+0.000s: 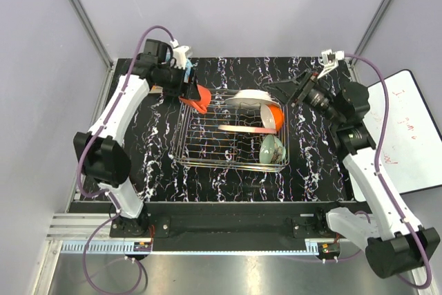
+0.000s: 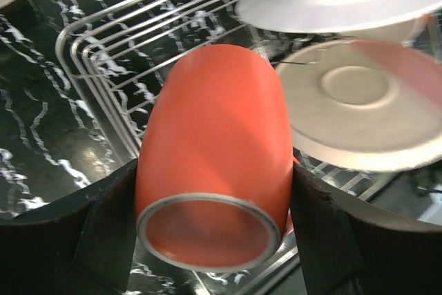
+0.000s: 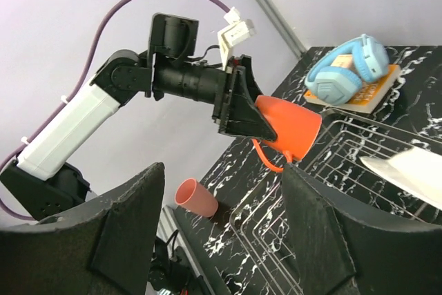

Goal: Load the mixed dishes into the dish rack

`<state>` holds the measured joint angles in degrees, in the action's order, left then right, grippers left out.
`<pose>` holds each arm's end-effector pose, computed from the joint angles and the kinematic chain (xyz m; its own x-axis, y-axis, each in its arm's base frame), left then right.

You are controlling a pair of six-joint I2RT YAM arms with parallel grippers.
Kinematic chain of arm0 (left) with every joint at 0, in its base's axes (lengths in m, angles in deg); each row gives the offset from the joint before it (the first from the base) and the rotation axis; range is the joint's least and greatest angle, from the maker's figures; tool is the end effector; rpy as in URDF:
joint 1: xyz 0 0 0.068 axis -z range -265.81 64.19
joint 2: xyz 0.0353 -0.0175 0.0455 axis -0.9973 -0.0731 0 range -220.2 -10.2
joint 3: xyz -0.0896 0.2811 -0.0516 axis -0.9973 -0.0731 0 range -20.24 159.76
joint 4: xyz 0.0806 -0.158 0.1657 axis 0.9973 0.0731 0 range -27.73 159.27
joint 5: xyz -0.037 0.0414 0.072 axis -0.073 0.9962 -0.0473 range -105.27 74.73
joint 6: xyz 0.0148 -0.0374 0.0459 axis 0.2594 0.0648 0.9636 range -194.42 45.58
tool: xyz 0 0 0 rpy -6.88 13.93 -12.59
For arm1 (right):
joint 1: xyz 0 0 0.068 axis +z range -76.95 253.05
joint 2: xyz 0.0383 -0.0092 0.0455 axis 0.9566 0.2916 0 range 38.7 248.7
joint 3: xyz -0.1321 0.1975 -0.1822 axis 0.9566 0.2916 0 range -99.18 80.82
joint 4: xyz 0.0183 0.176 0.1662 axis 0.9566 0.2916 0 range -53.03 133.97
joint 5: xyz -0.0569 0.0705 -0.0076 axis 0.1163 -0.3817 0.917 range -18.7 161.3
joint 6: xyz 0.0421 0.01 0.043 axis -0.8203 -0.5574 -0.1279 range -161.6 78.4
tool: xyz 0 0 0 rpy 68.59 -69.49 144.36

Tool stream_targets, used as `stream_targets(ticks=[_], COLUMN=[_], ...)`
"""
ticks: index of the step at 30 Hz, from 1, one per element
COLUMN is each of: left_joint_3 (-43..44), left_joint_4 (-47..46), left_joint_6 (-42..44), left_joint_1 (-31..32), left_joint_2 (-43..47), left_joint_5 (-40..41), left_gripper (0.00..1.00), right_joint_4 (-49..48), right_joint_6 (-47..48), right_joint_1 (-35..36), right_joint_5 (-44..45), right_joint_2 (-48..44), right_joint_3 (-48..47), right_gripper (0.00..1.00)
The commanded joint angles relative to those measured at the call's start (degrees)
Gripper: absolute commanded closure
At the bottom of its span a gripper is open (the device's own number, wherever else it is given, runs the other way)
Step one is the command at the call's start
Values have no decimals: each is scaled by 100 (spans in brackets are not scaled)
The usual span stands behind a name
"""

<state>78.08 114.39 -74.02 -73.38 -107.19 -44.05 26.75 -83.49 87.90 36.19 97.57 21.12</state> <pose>0.3381 -0.0969 0.3798 -0.7532 0.1723 -0.6348 0.4911 0.7893 -0.3685 0.1892 0.0774 0.4475 -0.3664 0.4679 -0.8042 -0.6860 0.4481 0.5733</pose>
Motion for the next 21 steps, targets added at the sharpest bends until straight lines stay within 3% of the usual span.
stream_targets(ticks=[1,6,21], left_joint_3=[626,592,319], left_joint_4=[-228,-228,-369], left_joint_6=[495,645,759], left_joint_1=[216,515,972], left_joint_2=[-364,-882,-1516], left_joint_5=[1110,1734,2183], left_gripper=[100,100,100], right_joint_4=[345,450,547], right_joint_6=[146,120,84], right_joint_1=[-149,-272,-395], right_joint_5=[347,382,321], right_joint_2=[-279,-464,-526], right_joint_3=[336,529,749], right_gripper=[25,25,28])
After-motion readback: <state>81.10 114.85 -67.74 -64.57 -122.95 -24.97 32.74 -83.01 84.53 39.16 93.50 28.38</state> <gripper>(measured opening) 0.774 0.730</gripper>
